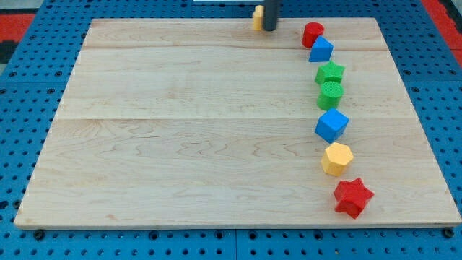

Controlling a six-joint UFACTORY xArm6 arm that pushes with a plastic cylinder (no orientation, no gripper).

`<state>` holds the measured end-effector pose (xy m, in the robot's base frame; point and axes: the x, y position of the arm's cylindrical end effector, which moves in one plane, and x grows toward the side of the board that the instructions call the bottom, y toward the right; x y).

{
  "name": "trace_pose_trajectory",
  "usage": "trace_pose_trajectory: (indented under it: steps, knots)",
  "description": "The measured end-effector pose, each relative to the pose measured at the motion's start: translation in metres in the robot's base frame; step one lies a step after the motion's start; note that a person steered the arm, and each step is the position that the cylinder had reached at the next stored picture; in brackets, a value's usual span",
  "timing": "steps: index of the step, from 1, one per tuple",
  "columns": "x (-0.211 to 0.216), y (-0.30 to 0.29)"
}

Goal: Slide yellow heart to top center

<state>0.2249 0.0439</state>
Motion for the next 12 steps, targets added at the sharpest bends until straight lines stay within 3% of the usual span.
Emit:
trace_pose_trajectory:
  steps: [1,2,4,6,8,9,11,12]
  knots:
    - [0.015,-0.043]
    - [-0.019,-0.097]
    - [-0.033,-0.105]
    - [-0.01,-0.071]
    - [-0.021,0.08]
    - [-0.032,0.102]
    - [-0.034,0.096]
    - [-0.033,0.035]
